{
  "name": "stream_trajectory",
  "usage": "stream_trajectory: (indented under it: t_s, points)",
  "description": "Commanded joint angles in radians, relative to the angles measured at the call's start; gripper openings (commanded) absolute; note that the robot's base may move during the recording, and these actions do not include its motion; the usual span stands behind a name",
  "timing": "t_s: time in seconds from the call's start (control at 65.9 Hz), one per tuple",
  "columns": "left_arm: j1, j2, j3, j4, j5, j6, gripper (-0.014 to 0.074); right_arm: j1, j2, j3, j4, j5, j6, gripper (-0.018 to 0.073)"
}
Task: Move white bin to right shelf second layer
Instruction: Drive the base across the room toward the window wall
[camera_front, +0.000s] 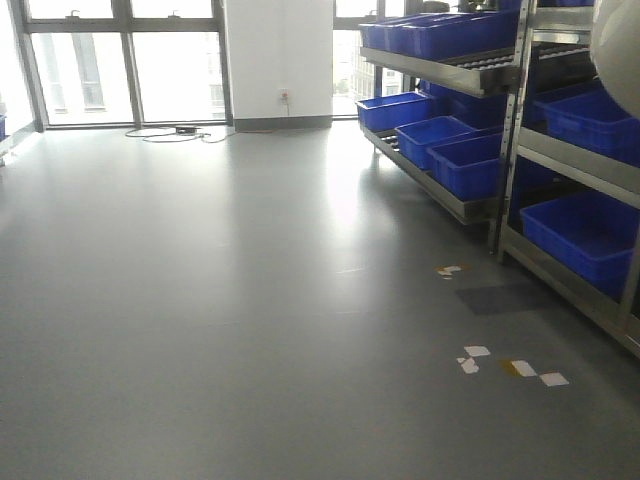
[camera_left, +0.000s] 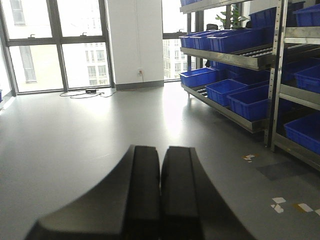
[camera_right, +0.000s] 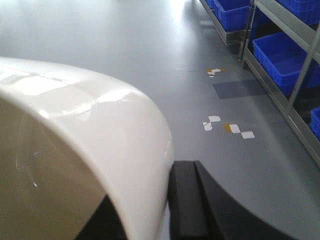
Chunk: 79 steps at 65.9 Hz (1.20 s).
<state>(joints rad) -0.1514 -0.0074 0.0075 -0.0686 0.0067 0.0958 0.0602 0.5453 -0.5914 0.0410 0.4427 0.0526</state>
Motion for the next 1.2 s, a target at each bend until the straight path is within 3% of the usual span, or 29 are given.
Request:
stream_trajectory:
  t_s: [0.0,1.184]
  points:
    - [-0.002,-0.013,0.033,-0.005,-0.087,-0.007,0.0085,-0.006,0.003,-0.031,-0.003,-0.100,-0.003,0.0024]
    - [-0.002,-0.013,0.033,-0.005,-0.087,-0.007,0.0085,-0.006,0.003,-0.031,-0.003,-0.100,-0.003,0.0024]
